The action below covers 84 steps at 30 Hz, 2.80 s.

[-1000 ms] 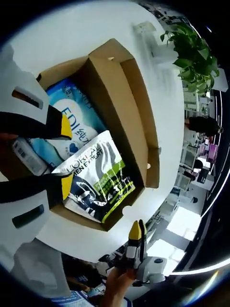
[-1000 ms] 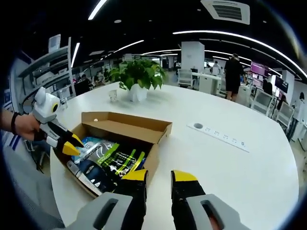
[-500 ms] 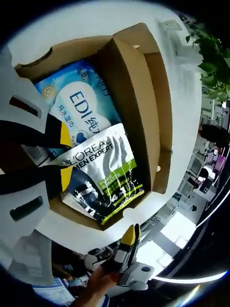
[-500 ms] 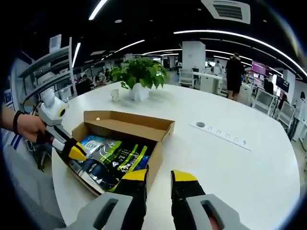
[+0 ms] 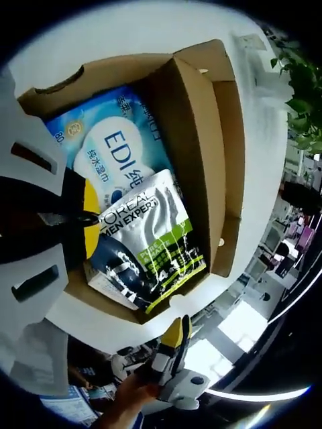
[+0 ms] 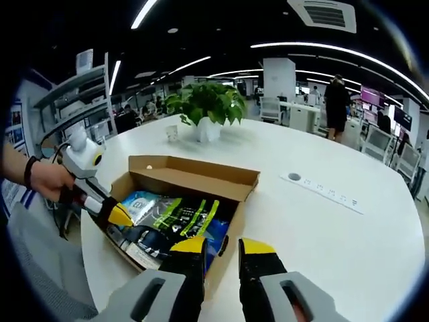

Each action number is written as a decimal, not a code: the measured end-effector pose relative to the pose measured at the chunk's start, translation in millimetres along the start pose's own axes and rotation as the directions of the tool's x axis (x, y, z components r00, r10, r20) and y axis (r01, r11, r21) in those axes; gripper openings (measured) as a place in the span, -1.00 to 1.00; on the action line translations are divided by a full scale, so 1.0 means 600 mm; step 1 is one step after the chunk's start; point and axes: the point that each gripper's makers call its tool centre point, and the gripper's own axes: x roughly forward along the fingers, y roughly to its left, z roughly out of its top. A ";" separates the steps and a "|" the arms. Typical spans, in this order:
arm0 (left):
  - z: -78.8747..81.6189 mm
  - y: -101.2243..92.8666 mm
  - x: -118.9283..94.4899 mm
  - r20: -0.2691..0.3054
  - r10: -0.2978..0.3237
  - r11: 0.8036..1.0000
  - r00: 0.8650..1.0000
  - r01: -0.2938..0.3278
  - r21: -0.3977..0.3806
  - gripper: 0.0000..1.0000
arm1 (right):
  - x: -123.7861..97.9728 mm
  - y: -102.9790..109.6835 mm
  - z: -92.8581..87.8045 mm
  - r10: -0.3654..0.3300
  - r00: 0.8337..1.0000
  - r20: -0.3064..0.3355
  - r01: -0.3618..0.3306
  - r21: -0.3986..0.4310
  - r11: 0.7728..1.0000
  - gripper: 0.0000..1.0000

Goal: Operate the shoe box by opening the lid, removing the specified soft item, and placing it in the target area until the item is outside and the box remains undamaged.

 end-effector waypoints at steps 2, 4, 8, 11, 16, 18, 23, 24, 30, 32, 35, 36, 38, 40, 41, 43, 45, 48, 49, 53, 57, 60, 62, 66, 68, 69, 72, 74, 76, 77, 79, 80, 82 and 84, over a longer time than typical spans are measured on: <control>0.001 0.002 0.000 0.001 0.001 1.000 1.000 -0.001 0.005 -0.99 | 0.005 0.007 0.001 0.009 1.000 -0.002 -0.009 -0.003 1.000 -0.71; 0.002 0.005 -0.001 0.001 0.005 1.000 1.000 -0.005 0.012 -1.00 | 0.013 0.021 -0.002 0.034 0.999 -0.020 -0.034 0.001 0.999 -0.69; -0.002 0.002 -0.008 0.004 0.005 1.000 1.000 -0.005 0.012 -1.00 | 0.028 0.043 -0.006 0.067 0.997 -0.037 -0.066 0.023 0.998 -0.67; -0.002 0.009 -0.011 0.000 0.014 1.000 1.000 -0.014 0.024 -1.00 | 0.038 0.060 -0.012 0.086 0.994 -0.065 -0.084 0.031 0.996 -0.66; -0.004 0.018 -0.016 0.001 0.018 1.000 1.000 -0.018 0.017 -1.00 | 0.057 0.072 -0.025 0.101 0.990 -0.100 -0.098 0.028 0.995 -0.66; -0.005 0.021 -0.015 -0.001 0.017 1.000 1.000 -0.017 0.015 -1.00 | 0.064 0.077 -0.030 0.110 0.987 -0.118 -0.107 0.038 0.994 -0.66; -0.002 0.026 -0.009 -0.004 0.020 1.000 1.000 -0.019 0.023 -1.00 | 0.076 0.082 -0.044 0.118 0.981 -0.154 -0.112 0.042 0.993 -0.65; -0.001 0.026 -0.009 -0.004 0.019 1.000 1.000 -0.019 0.023 -1.00 | 0.077 0.081 -0.045 0.112 0.981 -0.160 -0.107 0.039 0.993 -0.64; -0.002 0.028 -0.007 -0.009 0.020 0.999 1.000 -0.020 0.030 -1.00 | 0.081 0.079 -0.055 0.103 0.976 -0.192 -0.097 0.041 0.994 -0.64; -0.002 0.029 -0.006 -0.010 0.021 0.999 1.000 -0.021 0.030 -1.00 | 0.083 0.080 -0.059 0.103 0.974 -0.202 -0.098 0.035 0.995 -0.66; -0.002 0.030 -0.006 -0.011 0.020 0.999 1.000 -0.020 0.029 -1.00 | 0.086 0.079 -0.060 0.102 0.970 -0.219 -0.100 0.022 0.995 -0.69; -0.002 0.030 -0.006 -0.011 0.020 0.999 1.000 -0.020 0.028 -1.00 | 0.087 0.078 -0.061 0.105 0.968 -0.226 -0.102 0.022 0.995 -0.70; -0.001 0.030 -0.004 -0.011 0.019 0.999 1.000 -0.019 0.027 -1.00 | 0.088 0.077 -0.061 0.109 0.966 -0.234 -0.106 0.024 0.994 -0.76; -0.001 0.030 -0.004 -0.011 0.019 1.000 1.000 -0.018 0.025 -1.00 | 0.088 0.074 -0.060 0.112 0.965 -0.238 -0.106 0.036 0.994 -0.78; 0.000 0.029 -0.004 -0.010 0.017 1.000 1.000 -0.017 0.024 -1.00 | 0.088 0.073 -0.060 0.113 0.965 -0.238 -0.105 0.046 0.993 -0.80; 0.001 0.031 -0.005 -0.007 0.019 1.000 1.000 -0.019 0.021 -1.00 | 0.088 0.071 -0.057 0.122 0.966 -0.228 -0.107 0.077 0.991 -0.90; 0.003 0.031 -0.007 0.000 0.016 1.000 1.000 -0.016 0.010 -1.00 | 0.086 0.067 -0.055 0.121 0.969 -0.217 -0.103 0.093 0.990 -1.00; 0.003 0.028 -0.007 0.004 0.014 1.000 1.000 -0.014 0.014 -1.00 | 0.086 0.076 -0.049 0.144 0.971 -0.192 -0.122 0.121 0.985 -1.00; 0.003 0.028 -0.006 0.005 0.012 1.000 1.000 -0.012 0.015 -1.00 | 0.086 0.078 -0.049 0.144 0.970 -0.194 -0.123 0.119 0.985 -1.00; 0.004 0.027 -0.008 0.009 0.011 1.000 1.000 -0.011 0.008 -1.00 | 0.090 0.078 -0.054 0.137 0.970 -0.199 -0.114 0.123 0.986 -1.00; 0.005 0.027 -0.008 0.013 0.005 1.000 1.000 -0.005 0.001 -1.00 | 0.093 0.078 -0.062 0.126 0.968 -0.216 -0.100 0.127 0.987 -1.00; 0.005 0.026 -0.008 0.013 0.004 1.000 1.000 -0.004 0.002 -1.00 | 0.093 0.077 -0.062 0.123 0.968 -0.220 -0.099 0.119 0.988 -1.00; 0.004 0.025 -0.008 0.013 0.006 1.000 1.000 -0.006 0.003 -1.00 | 0.093 0.077 -0.063 0.124 0.966 -0.225 -0.099 0.117 0.988 -1.00; 0.007 0.024 -0.010 0.018 0.004 1.000 1.000 -0.004 0.004 -1.00 | 0.092 0.077 -0.062 0.127 0.966 -0.225 -0.102 0.120 0.988 -1.00; 0.010 0.023 -0.014 0.026 -0.001 1.000 1.000 0.000 0.005 -1.00 | 0.090 0.077 -0.060 0.126 0.968 -0.219 -0.101 0.122 0.987 -1.00; 0.012 0.022 -0.016 0.029 -0.002 1.000 1.000 0.002 0.008 -1.00 | 0.089 0.078 -0.058 0.126 0.968 -0.216 -0.101 0.124 0.987 -1.00; 0.017 0.018 -0.023 0.034 -0.003 1.000 0.999 0.003 0.024 -1.00 | 0.083 0.080 -0.048 0.130 0.972 -0.198 -0.109 0.114 0.988 -1.00; 0.020 0.013 -0.028 0.038 -0.006 0.999 0.999 0.005 0.033 -1.00 | 0.079 0.079 -0.042 0.133 0.974 -0.185 -0.111 0.121 0.986 -1.00; 0.024 0.009 -0.031 0.046 -0.010 0.999 0.999 0.008 0.036 -1.00 | 0.073 0.077 -0.038 0.132 0.976 -0.174 -0.111 0.128 0.986 -1.00; 0.026 0.006 -0.032 0.047 -0.011 0.999 0.999 0.009 0.036 -1.00 | 0.070 0.077 -0.036 0.131 0.977 -0.170 -0.110 0.128 0.986 -1.00; 0.031 0.000 -0.035 0.051 -0.011 0.999 0.999 0.009 0.050 -1.00 | 0.066 0.075 -0.035 0.128 0.978 -0.166 -0.108 0.126 0.986 -1.00; 0.032 -0.003 -0.036 0.053 -0.013 0.998 0.999 0.010 0.055 -1.00 | 0.064 0.074 -0.035 0.126 0.978 -0.165 -0.106 0.126 0.986 -1.00; 0.038 -0.011 -0.041 0.057 -0.015 0.998 0.998 0.011 0.064 -1.00 | 0.056 0.073 -0.031 0.122 0.980 -0.155 -0.102 0.129 0.986 -1.00; 0.044 -0.022 -0.047 0.066 -0.018 0.997 0.998 0.013 0.074 -1.00 | 0.048 0.071 -0.026 0.118 0.983 -0.142 -0.098 0.134 0.986 -1.00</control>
